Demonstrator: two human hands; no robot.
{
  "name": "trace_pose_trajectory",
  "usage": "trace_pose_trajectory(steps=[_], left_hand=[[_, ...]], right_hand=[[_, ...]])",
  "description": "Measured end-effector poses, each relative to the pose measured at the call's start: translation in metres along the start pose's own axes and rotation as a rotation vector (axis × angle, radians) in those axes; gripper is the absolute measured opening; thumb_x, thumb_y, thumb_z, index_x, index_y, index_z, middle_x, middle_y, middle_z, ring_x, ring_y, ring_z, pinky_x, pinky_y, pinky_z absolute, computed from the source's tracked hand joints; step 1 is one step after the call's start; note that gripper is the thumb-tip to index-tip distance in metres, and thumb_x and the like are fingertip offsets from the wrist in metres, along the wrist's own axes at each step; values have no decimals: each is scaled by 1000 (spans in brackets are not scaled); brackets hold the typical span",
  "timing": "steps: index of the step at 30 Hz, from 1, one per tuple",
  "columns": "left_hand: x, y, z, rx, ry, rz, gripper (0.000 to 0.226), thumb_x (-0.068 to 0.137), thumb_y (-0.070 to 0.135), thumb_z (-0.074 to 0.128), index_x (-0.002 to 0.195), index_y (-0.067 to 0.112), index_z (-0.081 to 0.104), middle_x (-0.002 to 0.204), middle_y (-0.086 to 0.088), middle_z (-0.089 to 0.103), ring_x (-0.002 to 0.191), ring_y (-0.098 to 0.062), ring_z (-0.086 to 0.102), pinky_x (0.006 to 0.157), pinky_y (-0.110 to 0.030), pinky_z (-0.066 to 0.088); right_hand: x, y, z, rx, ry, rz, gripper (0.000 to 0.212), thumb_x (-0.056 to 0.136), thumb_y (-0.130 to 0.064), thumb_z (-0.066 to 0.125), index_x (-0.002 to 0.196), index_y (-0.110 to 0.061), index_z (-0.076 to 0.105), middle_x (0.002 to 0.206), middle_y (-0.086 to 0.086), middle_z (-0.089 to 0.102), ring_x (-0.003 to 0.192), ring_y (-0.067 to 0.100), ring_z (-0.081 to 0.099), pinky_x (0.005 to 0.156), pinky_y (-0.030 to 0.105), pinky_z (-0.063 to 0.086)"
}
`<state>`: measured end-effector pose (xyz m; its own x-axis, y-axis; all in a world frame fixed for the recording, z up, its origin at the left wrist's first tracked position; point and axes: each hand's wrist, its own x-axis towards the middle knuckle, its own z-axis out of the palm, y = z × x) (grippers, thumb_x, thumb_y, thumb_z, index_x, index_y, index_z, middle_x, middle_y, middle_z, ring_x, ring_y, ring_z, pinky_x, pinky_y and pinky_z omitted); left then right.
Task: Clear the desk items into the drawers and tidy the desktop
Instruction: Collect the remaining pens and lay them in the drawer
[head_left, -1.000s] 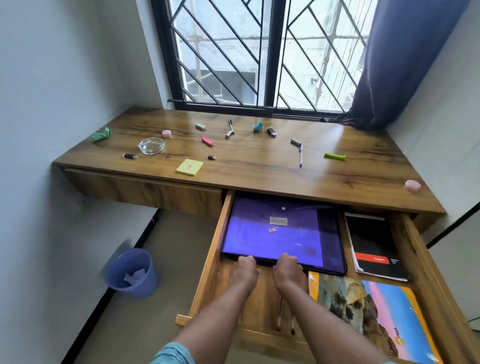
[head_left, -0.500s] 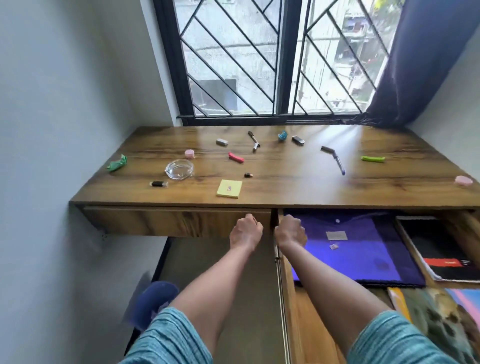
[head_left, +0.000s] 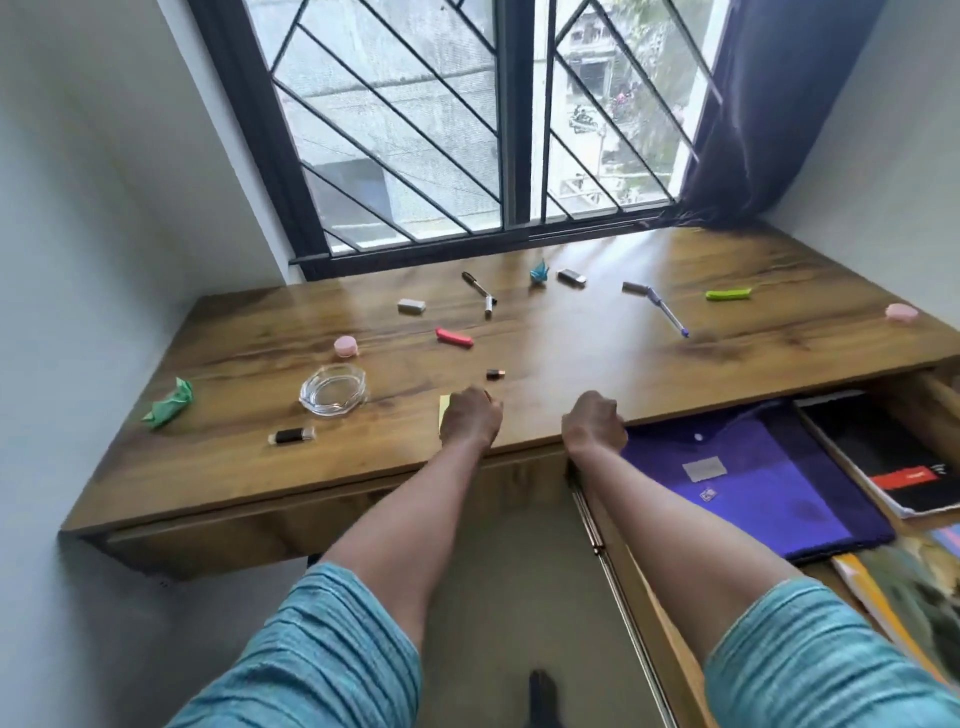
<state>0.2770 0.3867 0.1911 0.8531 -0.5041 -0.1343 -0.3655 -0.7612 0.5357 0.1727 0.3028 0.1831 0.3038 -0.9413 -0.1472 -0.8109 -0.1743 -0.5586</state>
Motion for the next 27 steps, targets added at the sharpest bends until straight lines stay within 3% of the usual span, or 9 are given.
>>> trace_pose_trajectory(steps=[6,12,19,27], left_hand=[[100,24,2,-64,9,-1,31,90,23,51,109,5,67,114,-21,65,107,-35,61,85,-32,48],[215,67,5,-55,8,-112,34,92,27,49,111,5,66,120,-19,63,113,-34,57,92,-35,46],[319,107,8,-125,56,-236,32,94,14,49,119,-5,57,129,-23,54,117,-38,54,92,-38,46],[369,113,20,-117,6,-307,39,85,21,71,113,-4,61,124,-20,57,113,-35,58,86,-35,48]], right_hand=[[106,-19,-3,-11,144,54,25,91,-2,44,108,1,61,113,19,62,109,37,56,85,38,49],[227,-25,-14,88,272,128,35,98,-2,28,123,14,46,131,30,44,125,43,38,104,46,31],[325,-8,2,-146,348,250,39,94,-1,31,130,7,42,132,25,40,127,44,34,110,52,21],[344,-1,27,-175,386,251,31,97,-6,31,116,4,53,118,24,52,112,43,47,92,47,35]])
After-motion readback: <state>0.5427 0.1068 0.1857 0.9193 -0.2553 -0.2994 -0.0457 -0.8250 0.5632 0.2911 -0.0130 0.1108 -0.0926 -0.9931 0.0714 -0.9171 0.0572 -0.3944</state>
